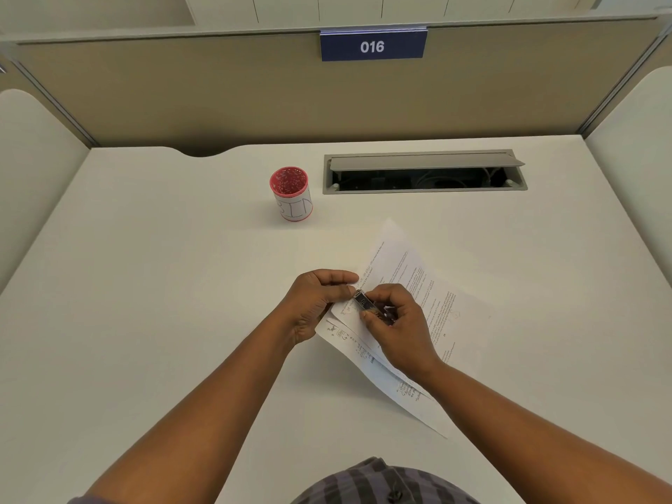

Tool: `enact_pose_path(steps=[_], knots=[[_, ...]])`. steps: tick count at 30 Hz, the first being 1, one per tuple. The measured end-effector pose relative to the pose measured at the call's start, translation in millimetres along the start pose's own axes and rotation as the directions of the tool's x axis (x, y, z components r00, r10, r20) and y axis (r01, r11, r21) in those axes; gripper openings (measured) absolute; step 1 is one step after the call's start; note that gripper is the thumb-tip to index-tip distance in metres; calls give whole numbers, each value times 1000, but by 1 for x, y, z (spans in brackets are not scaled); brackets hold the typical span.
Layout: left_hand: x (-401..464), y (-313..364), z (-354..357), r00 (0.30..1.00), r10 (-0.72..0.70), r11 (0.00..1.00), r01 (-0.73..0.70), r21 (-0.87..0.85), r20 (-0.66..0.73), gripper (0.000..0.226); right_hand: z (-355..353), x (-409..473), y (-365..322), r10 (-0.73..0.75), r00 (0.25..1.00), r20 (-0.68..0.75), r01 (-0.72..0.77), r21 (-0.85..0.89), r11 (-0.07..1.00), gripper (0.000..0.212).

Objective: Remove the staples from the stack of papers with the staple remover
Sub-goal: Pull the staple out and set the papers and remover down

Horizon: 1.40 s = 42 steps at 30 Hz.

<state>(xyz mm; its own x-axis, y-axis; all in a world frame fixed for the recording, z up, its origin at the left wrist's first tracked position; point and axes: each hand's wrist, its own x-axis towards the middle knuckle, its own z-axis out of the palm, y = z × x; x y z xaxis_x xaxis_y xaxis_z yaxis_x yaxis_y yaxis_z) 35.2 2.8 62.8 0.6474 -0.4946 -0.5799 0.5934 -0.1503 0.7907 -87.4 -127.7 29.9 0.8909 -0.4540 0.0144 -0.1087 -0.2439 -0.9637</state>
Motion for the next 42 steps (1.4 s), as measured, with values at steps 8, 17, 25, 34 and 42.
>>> enact_pose_path(steps=[8, 17, 25, 34, 42], knots=[[-1, 0, 0, 1000, -1, 1000, 1, 12, -7, 22, -3, 1, 0, -117, 993, 18, 118, -90, 989, 28], [-2, 1, -1, 1000, -21, 1000, 21, -2, 6, 21, -6, 3, 2, -215, 975, 54, 221, -137, 966, 23], [-2, 0, -1, 999, -33, 999, 33, -14, 17, 22, -8, 7, 8, -359, 928, 101, 373, -287, 882, 16], [-3, 3, 0, 999, -22, 1000, 22, 6, 33, 20, -10, 6, -3, -125, 991, 48, 131, -146, 981, 23], [-4, 1, -2, 998, -2, 999, -1, 44, 57, 19, -11, 5, -9, 61, 997, 43, -60, -24, 998, 19]])
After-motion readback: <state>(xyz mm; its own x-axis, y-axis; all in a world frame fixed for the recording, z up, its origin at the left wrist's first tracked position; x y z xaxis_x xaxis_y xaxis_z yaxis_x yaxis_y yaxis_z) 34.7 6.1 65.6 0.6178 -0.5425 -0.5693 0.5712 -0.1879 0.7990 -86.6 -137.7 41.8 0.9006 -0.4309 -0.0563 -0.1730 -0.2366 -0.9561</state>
